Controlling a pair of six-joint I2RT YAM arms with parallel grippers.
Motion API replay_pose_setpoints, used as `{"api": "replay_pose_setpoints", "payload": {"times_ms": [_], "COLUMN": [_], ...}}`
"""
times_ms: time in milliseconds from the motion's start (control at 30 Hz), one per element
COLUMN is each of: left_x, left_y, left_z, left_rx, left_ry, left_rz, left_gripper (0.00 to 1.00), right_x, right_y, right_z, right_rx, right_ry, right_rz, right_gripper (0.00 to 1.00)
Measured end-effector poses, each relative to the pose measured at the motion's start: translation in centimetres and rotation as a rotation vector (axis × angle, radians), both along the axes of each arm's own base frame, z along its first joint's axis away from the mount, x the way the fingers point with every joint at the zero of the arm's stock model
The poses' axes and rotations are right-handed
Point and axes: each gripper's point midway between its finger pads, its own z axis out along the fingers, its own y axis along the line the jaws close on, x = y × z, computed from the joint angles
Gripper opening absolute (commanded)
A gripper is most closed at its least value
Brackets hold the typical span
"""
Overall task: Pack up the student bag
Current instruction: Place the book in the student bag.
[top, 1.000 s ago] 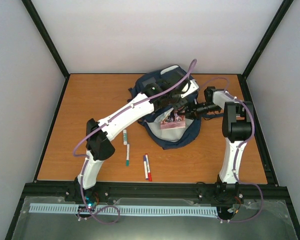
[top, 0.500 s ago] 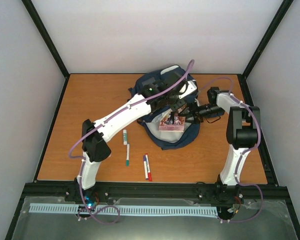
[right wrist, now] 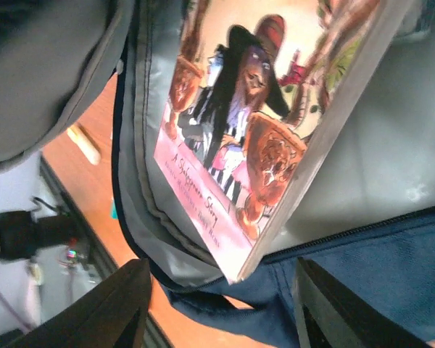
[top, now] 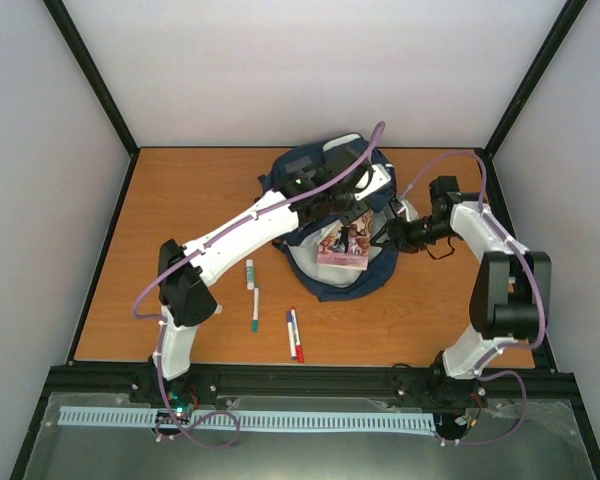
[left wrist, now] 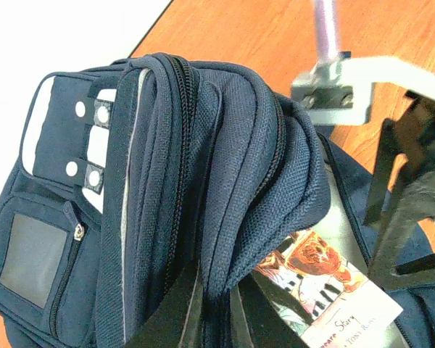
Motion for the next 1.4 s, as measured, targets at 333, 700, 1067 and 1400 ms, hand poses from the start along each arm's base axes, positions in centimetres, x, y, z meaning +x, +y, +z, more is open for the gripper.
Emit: {"api": "replay_pose_setpoints", "payload": {"times_ms": [333, 700, 1067, 1400], "left_x": [-0.7, -1.4, -1.4, -1.0], "left_y": [0.3, 0.5, 0.7, 1.1], "left_z": [0.5, 2.3, 2.0, 2.0], "left_rx": [-0.031, -0.081, -0.094, -0.118], "left_ry": [0.02, 0.073, 0.102, 0.129], "left_rz": [0.004, -0.001, 0.014, 0.023], "left_gripper": [0.01, 0.01, 0.01, 0.01], "right_x": [-2.6, -5.2, -5.5, -5.5], "right_y": [-1.7, -0.5, 2.8, 6.0], "right_z": [3.6, 2.4, 2.0, 0.8], "right_rx": [-0.223, -0.403, -0.57, -0.711], "right_ry": [-0.483, -0.831, -1.04, -1.162], "right_rz": [0.148, 0.476, 0.758, 0.908], "right_gripper": [0.32, 0.31, 0.41, 0.62]}}
